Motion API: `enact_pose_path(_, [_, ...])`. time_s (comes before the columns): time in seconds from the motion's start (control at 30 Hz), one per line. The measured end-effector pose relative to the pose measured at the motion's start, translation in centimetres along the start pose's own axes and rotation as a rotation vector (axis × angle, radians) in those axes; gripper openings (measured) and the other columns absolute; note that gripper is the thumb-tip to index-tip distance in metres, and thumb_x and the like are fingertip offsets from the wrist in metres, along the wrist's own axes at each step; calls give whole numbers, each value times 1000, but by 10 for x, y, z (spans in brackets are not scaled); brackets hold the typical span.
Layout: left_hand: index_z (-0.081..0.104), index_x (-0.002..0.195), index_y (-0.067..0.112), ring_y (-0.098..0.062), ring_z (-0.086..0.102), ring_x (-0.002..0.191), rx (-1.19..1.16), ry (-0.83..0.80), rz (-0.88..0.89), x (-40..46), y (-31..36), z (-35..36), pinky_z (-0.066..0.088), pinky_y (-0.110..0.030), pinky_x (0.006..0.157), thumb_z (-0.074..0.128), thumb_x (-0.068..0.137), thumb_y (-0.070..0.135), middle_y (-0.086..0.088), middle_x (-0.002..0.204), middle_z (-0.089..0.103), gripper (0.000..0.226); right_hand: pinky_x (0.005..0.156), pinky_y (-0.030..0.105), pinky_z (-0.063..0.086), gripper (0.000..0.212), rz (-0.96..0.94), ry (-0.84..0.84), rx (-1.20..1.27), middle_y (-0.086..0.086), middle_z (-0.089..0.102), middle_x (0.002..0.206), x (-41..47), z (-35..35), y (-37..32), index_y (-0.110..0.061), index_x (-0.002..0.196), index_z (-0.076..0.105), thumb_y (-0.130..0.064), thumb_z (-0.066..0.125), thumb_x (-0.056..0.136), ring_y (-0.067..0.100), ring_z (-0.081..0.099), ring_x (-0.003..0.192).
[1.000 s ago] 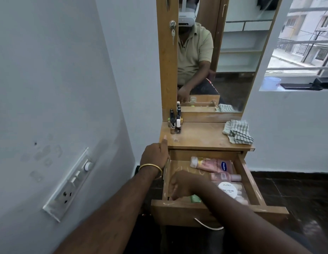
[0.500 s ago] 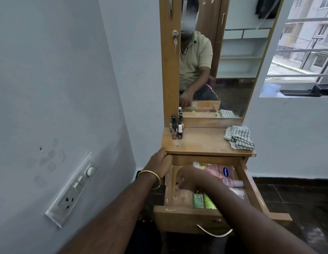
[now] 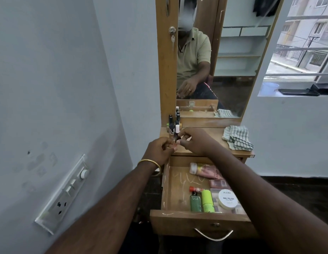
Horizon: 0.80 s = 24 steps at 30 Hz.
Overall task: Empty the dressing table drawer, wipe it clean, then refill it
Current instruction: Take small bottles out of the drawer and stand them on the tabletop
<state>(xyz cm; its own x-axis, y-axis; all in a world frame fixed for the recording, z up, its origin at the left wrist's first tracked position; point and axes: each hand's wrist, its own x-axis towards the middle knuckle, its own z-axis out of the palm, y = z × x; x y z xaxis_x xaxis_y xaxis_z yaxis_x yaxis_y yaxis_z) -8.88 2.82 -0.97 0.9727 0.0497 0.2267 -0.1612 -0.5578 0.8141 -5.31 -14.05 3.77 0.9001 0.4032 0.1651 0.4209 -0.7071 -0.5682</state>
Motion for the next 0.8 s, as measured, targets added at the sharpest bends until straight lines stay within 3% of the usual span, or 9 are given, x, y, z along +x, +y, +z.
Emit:
enact_pose_path(0.07, [71,101,17,-8,64,84,-9,16,-10,4,-3,0,48,-17,75,75,84,19,8,88,68,18,68,21,39,26,68,-33,8,-7,58,99,-6,6,10,-20,113,65,-28,70,89,12,56,93])
enact_pose_path(0.2, [69,100,20,-3,60,81,-26,49,-55,10,-9,4,44,-11,71,74,85,22,11,86,67,16,73,29,50,17,249,-333,-219,1,65,100,-19,33,45,-21,98,65,-23,73,84,17,61,88])
enact_pose_path(0.4, [70,102,18,-5,61,83,0,58,-90,24,-14,12,43,-10,70,76,83,24,8,88,67,21,75,31,50,30,318,-613,-522,8,68,104,-36,64,75,-10,112,67,-23,71,85,21,59,86])
enact_pose_path(0.5, [70,101,17,-3,59,80,-4,55,-95,31,-15,15,42,-7,67,76,83,22,9,88,66,20,84,34,52,39,365,-674,-603,8,67,113,-32,73,81,-15,121,67,-31,72,85,24,62,98])
enact_pose_path(0.6, [71,101,16,-6,58,84,2,70,-98,39,-18,18,43,-11,70,77,82,22,7,92,65,21,97,41,51,58,441,-649,-557,14,61,128,-29,81,87,-12,139,48,-31,70,88,29,60,113])
enact_pose_path(0.73, [70,105,14,-8,59,85,7,83,-117,52,-23,21,43,-9,70,75,84,19,4,95,67,22,81,34,49,32,353,-576,-553,9,67,115,-31,80,91,-14,116,66,-31,66,89,27,65,106])
enact_pose_path(0.8, [69,108,12,-11,60,88,23,86,-136,57,-25,23,45,-13,74,74,85,19,2,97,67,24,77,32,49,30,312,-582,-565,7,67,108,-33,80,92,-14,115,66,-29,68,89,24,65,100])
